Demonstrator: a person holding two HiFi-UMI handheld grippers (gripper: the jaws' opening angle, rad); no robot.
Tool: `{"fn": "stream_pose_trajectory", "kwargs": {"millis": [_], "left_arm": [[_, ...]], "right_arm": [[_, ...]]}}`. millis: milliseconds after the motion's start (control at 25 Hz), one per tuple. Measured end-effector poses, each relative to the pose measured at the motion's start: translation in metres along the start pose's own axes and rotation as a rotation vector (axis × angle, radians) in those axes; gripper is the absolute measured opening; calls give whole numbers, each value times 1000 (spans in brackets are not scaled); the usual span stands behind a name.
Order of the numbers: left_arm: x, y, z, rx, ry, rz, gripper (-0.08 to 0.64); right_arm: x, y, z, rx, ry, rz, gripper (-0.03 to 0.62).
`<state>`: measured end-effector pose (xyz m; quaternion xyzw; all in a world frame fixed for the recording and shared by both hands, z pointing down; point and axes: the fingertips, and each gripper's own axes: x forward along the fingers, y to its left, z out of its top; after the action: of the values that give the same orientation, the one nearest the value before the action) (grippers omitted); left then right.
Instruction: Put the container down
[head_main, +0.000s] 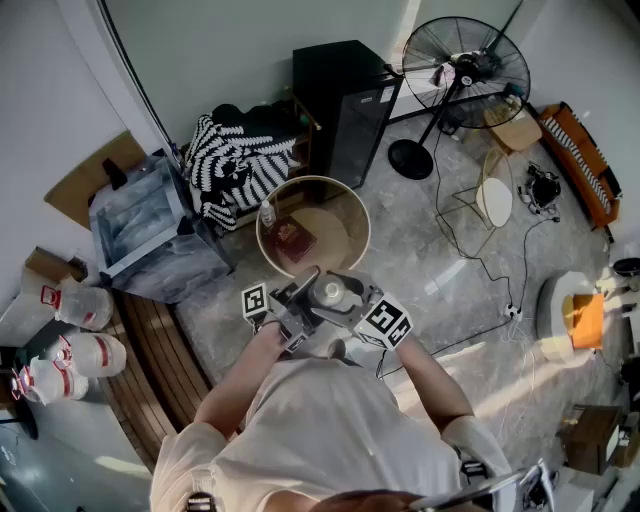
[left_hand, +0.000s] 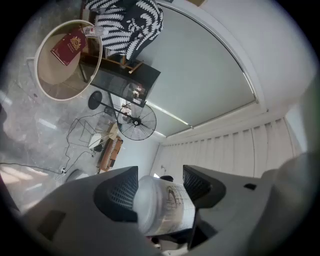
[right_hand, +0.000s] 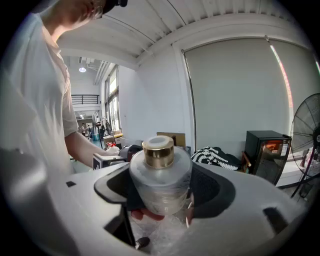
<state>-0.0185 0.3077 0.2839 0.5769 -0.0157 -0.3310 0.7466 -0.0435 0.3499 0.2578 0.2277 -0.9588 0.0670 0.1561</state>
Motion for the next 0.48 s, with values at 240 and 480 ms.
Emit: {"fn": "stream_pose_trajectory", "kwargs": {"millis": [240, 480], "left_arm": [[5, 0, 0, 2, -4, 0, 267], [12, 3, -3, 6, -10, 3, 267]], "right_arm": [[-3, -4, 2, 0, 1, -2, 336], [-11, -8, 0, 4, -2, 7, 336]]}}
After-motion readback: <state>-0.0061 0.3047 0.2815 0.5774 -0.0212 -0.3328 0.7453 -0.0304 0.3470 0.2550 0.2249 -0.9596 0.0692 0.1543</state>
